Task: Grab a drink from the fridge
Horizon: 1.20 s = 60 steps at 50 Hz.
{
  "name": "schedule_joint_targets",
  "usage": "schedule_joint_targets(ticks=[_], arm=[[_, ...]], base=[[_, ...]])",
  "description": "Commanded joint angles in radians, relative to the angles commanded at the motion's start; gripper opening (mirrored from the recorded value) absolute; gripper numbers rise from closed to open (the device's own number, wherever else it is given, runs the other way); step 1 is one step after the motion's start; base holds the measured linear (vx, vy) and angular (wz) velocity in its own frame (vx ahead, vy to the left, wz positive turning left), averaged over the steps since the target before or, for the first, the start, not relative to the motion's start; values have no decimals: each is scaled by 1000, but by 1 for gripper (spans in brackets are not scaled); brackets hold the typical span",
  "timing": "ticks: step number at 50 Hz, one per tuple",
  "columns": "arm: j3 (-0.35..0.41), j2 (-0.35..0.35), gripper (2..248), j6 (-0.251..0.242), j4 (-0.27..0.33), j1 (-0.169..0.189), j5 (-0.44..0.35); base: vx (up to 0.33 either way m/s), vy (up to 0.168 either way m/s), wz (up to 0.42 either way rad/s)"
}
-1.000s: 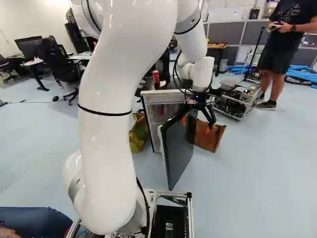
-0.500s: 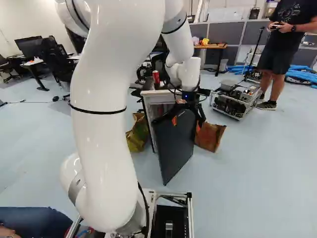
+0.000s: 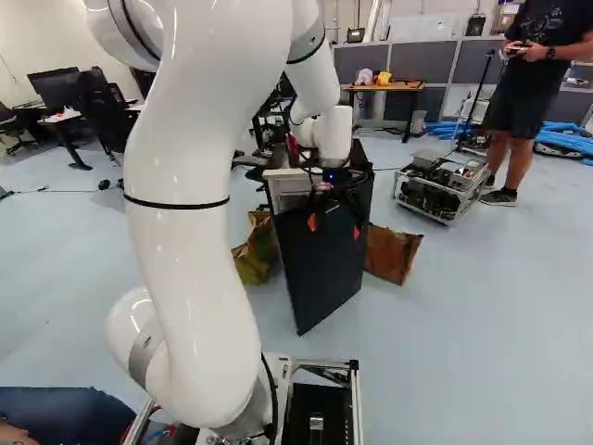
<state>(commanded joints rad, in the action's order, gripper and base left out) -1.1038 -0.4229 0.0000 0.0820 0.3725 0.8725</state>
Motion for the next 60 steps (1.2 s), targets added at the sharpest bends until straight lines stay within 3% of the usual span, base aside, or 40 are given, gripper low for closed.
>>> schedule_joint_targets(ticks=[27, 60], arm=[[-35, -22, 247, 0, 0, -110, -47], [-93, -60, 247, 0, 0, -196, -122]], base=[[0, 0, 0], [0, 0, 0]])
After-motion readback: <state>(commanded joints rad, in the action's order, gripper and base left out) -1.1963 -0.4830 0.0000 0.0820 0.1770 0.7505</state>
